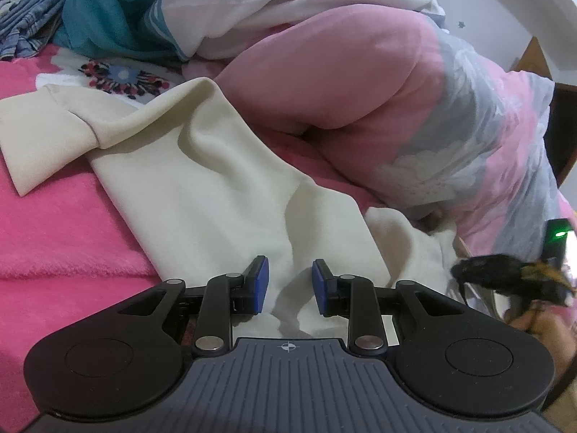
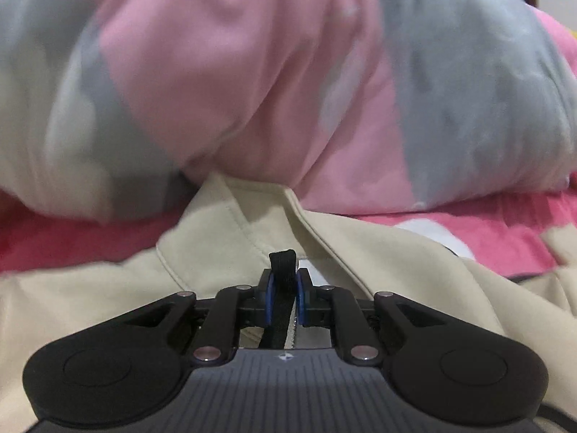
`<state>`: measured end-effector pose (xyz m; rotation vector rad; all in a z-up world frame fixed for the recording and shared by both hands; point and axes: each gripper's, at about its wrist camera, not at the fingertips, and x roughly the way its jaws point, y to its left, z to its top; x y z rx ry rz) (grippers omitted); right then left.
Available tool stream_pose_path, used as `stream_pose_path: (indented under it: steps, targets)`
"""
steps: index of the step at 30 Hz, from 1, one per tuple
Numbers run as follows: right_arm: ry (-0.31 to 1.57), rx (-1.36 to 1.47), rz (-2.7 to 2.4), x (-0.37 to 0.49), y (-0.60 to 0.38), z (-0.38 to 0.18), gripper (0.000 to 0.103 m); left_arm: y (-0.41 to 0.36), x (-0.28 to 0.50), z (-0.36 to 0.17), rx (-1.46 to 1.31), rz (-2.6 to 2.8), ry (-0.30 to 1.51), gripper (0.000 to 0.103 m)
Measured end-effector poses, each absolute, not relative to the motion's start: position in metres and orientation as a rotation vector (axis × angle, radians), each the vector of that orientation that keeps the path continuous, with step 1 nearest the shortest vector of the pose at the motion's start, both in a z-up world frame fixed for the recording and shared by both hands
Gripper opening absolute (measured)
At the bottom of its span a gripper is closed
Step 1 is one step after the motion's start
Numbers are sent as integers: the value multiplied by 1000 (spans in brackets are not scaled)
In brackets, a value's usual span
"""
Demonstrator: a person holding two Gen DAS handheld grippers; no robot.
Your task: Fold clothes
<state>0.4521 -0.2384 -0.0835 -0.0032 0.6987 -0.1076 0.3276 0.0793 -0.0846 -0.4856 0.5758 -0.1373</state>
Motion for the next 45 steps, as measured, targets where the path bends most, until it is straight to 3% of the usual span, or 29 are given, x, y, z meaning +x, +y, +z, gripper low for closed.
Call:
stream_pose_path:
  steps: [1,3,5,9,15,18,22,24,29,31,32,33,34,36,41,45]
  targets:
    - [697,-27,-110,454,-236,-83,17,79,327,-84,-487,-137,575,27]
    - [712,-19,-119,453,-241,-74,30,80,327,-84,-493,-137,572,27]
    - [709,32,-128,446,-255,-59,35,82,327,-83,-500,-136,566,27]
    - [695,115,-104,429,-274,-30,35,85,325,-77,-507,-135,553,27]
    - [759,97,195,414,-218,10,36,106,320,-61,-546,-113,542,28]
    - [818,76,411,410,-164,17,48,121,322,-60,-565,-84,561,33]
    - [875,-105,586,410,-81,11,60,138,329,-66,-601,-76,611,40]
    - [892,-196,614,423,-49,-2,61,138,334,-71,-601,-98,635,52]
    - [954,-379,647,457,5,-43,64,131,339,-77,-551,-102,640,52]
    - [993,-394,657,469,10,-61,53,127,339,-78,-516,-88,634,46]
    - [1009,-402,662,475,13,-69,43,127,339,-79,-503,-79,634,34]
    - [993,-407,671,474,15,-68,17,127,340,-80,-493,-68,635,15]
    - [969,-413,691,471,17,-64,3,127,341,-81,-484,-58,636,8]
    - [902,-399,731,462,20,-53,4,133,339,-80,-503,-37,619,0]
    - [719,-373,907,438,27,-32,4,141,313,-53,-469,86,416,0]
    - [656,-391,982,438,43,-52,4,147,314,-57,-483,134,417,0]
